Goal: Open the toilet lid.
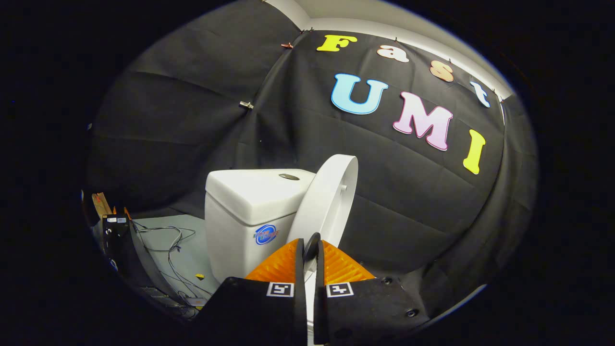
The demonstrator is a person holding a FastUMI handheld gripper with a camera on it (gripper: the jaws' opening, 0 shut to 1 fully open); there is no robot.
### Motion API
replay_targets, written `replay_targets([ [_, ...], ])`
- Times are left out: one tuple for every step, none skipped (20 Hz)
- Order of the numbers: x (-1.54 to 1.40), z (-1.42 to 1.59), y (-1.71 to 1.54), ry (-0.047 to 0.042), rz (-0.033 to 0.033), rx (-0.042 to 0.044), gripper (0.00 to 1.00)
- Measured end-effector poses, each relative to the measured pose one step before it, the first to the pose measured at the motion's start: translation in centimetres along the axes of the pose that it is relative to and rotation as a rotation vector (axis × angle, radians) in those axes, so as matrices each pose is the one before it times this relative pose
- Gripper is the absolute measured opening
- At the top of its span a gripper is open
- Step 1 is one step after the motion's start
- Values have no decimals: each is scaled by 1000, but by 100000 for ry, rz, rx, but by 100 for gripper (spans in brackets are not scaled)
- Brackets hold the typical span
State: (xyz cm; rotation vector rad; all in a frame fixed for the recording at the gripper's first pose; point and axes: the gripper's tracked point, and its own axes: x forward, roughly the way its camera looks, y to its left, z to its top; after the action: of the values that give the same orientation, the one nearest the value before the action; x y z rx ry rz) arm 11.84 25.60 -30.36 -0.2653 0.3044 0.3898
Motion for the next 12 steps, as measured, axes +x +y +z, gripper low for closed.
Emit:
replay_targets([
  [184,-34,335,92,752,614,10],
  [135,72,335,98,474,362,10],
  [75,110,187,-82,104,134,10],
  [65,23,138,251,-155,-125,10],
  [61,14,164,-83,171,101,10],
  [74,1,149,189,206,620,10],
  [89,4,54,112,-14,771,10],
  [60,43,52,187,-324,549,10],
  [21,19,231,434,1103,615,10],
  [12,-61,462,1406,1548,299,14],
  [106,-42,301,695,1398,494,24],
  [-116,238,60,526,715,1255,34],
])
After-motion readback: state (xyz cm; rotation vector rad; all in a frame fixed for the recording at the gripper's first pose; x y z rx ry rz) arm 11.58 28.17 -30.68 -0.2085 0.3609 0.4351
